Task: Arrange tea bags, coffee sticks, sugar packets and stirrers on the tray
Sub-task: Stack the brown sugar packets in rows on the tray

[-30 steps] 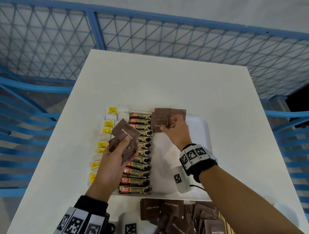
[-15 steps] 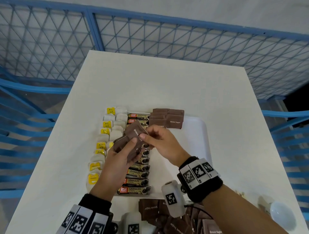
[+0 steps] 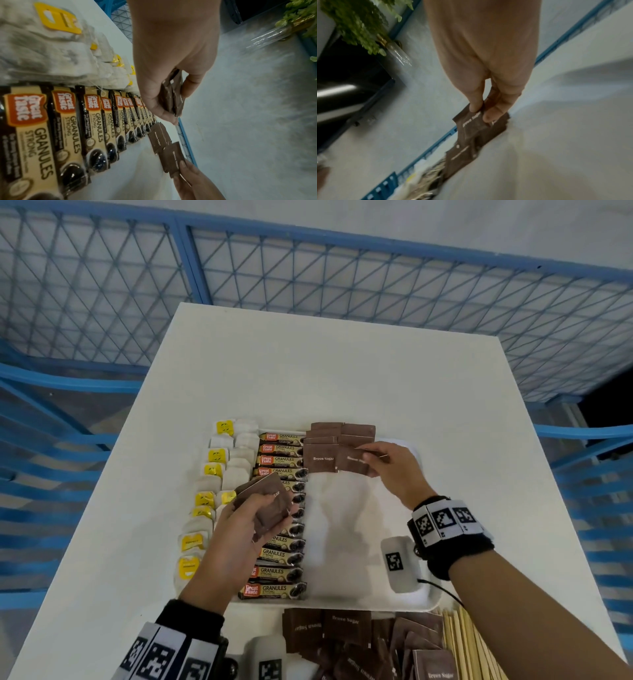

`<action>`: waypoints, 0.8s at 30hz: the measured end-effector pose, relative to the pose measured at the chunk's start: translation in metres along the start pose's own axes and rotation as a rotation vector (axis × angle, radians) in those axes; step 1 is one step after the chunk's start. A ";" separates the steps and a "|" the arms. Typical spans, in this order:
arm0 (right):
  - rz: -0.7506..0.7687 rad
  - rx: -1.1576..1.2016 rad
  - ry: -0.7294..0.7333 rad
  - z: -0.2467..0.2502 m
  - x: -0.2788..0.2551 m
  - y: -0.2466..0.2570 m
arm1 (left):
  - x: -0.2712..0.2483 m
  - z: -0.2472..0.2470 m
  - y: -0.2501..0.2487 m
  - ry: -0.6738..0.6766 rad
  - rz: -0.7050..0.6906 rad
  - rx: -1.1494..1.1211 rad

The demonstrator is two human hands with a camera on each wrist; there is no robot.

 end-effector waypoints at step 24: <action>0.156 -0.245 -0.248 -0.004 -0.001 0.022 | -0.002 -0.006 0.006 0.047 -0.070 0.153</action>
Point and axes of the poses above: each hand's wrist, its own x-axis towards the middle knuckle, its own z-axis out of the back of the hand, y = z × x, the point moved 4 cm from there along x, towards the middle knuckle, and after that the axes turned 13 degrees about z, right-handed, at the moved point
